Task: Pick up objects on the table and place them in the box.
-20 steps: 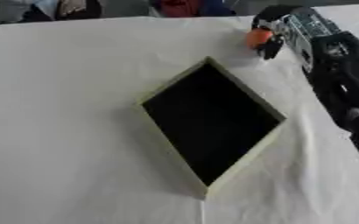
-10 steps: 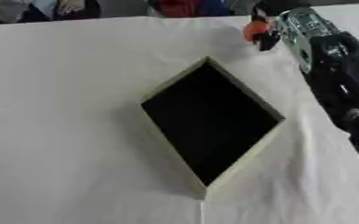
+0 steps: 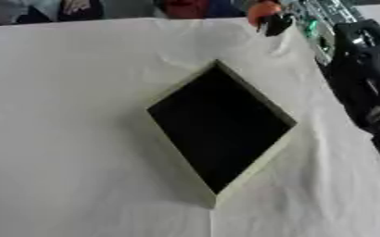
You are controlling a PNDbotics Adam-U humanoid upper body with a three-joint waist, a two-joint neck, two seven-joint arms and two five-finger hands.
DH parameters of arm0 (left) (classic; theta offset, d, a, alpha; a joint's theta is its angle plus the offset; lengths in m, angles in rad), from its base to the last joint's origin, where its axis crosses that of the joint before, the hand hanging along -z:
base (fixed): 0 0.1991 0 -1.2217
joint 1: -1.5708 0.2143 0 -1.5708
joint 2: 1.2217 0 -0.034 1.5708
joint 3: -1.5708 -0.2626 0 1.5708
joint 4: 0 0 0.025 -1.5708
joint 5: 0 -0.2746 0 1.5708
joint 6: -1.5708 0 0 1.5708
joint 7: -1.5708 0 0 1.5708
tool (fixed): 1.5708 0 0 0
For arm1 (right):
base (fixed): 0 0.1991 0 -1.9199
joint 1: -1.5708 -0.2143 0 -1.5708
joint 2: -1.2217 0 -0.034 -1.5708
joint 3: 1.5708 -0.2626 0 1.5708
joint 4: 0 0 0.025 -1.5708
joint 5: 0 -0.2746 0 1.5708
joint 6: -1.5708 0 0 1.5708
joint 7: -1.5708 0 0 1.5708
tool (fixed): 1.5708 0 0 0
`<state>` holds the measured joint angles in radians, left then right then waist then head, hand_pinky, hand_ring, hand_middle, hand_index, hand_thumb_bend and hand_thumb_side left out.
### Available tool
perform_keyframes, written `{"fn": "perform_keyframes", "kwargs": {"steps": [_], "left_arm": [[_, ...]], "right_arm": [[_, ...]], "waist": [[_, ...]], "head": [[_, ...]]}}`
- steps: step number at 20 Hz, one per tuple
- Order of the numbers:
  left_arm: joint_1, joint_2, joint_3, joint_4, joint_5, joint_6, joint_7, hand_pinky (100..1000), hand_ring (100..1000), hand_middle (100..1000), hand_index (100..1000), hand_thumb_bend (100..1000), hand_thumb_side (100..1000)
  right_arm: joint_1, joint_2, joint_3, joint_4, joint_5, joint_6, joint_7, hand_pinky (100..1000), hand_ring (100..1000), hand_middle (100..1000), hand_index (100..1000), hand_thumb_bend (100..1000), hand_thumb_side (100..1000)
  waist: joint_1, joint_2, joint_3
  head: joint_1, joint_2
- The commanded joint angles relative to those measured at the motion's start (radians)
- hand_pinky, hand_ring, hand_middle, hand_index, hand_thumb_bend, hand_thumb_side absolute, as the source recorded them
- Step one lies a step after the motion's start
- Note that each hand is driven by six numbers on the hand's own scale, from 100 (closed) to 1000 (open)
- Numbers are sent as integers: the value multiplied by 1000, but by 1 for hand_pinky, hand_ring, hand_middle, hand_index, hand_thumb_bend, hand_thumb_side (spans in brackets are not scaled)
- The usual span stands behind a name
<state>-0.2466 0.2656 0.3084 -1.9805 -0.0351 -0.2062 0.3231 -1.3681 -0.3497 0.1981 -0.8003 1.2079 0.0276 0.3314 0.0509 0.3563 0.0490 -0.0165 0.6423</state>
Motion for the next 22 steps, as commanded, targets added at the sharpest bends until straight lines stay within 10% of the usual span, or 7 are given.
{"fn": "perform_keyframes", "kwargs": {"steps": [1,22], "left_arm": [[-7,32,14,-19,0,1,3,638,668,731,804,100,669],[-4,54,12,-19,-10,3,10,637,669,731,801,100,670]], "right_arm": [[-24,-66,33,-124,-85,-13,28,667,678,468,566,100,100],[212,-353,286,-1013,-612,108,220,638,678,458,562,100,100]], "waist": [[-2,-31,-3],[-23,-56,-44]], "head": [[4,14],[30,36]]}}
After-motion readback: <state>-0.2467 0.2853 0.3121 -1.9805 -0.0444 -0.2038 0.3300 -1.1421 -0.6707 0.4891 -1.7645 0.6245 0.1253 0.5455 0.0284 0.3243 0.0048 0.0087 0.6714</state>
